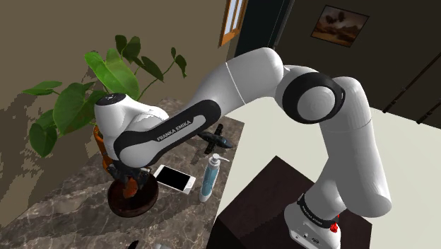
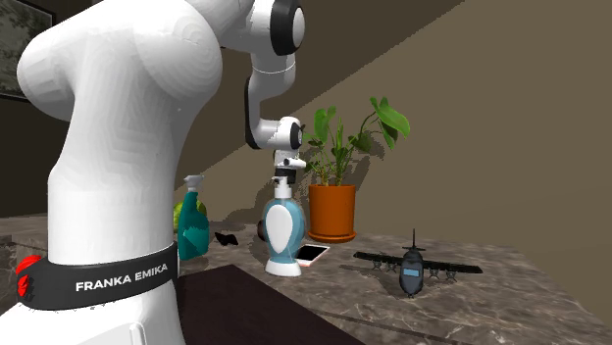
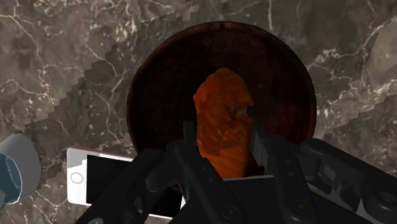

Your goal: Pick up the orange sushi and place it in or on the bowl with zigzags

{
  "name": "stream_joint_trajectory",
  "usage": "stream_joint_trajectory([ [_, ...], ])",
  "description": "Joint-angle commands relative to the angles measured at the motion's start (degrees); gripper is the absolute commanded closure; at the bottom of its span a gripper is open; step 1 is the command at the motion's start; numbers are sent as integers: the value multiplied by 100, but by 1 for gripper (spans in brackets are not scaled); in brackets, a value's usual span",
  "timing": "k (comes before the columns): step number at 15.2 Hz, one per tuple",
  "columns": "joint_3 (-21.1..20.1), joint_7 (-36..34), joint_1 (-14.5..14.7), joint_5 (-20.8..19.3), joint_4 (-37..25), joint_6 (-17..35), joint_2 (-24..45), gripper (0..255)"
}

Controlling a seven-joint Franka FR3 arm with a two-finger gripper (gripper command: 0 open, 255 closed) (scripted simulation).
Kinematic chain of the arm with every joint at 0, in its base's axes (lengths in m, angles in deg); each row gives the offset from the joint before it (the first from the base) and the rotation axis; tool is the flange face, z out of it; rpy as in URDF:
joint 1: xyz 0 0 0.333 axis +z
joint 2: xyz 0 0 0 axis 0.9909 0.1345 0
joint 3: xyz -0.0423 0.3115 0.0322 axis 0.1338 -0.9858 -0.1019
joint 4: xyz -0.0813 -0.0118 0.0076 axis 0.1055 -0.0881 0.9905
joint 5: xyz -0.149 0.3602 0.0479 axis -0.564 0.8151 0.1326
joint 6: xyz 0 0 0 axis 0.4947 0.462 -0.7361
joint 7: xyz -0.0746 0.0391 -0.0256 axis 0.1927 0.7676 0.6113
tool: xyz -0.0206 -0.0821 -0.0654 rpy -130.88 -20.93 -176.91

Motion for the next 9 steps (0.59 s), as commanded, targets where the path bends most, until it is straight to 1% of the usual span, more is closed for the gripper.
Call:
stream_joint_trajectory([
  [1,0,0,0,-1,1,3,1,255],
  [3,0,0,0,-1,1,3,1,255],
  [4,0,0,0,-1,0,3,1,0],
  [9,0,0,0,-1,0,3,1,0],
])
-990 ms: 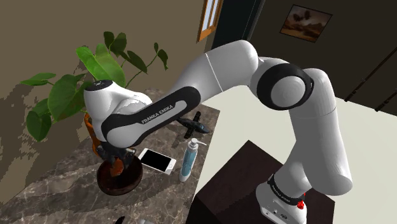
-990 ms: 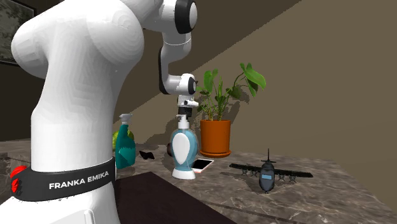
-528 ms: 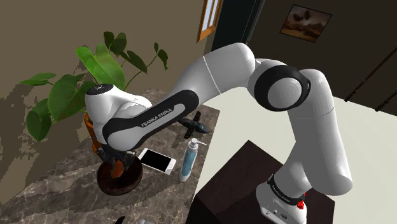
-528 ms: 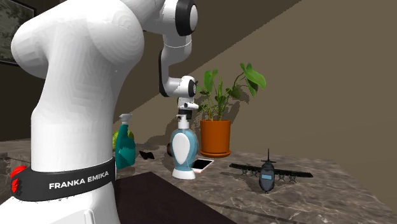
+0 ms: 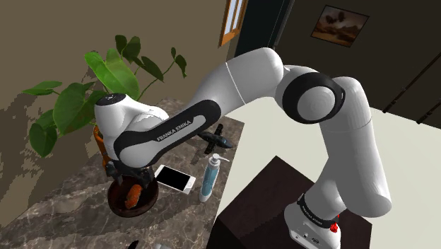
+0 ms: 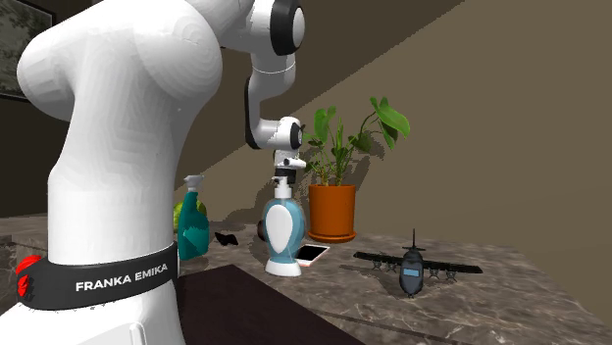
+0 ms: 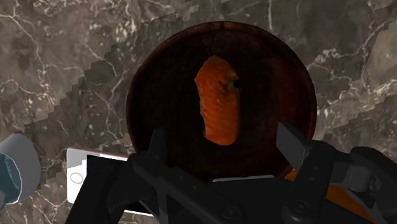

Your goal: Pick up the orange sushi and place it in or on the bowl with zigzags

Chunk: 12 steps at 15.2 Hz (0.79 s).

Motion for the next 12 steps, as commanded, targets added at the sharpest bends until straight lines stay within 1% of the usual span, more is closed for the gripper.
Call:
stream_joint_trajectory([
  [1,-22,17,-17,29,-48,-142,-96,0],
  [4,-76,64,-55,106,-229,-554,-332,0],
  [12,-75,65,-55,106,-229,-554,-332,0],
])
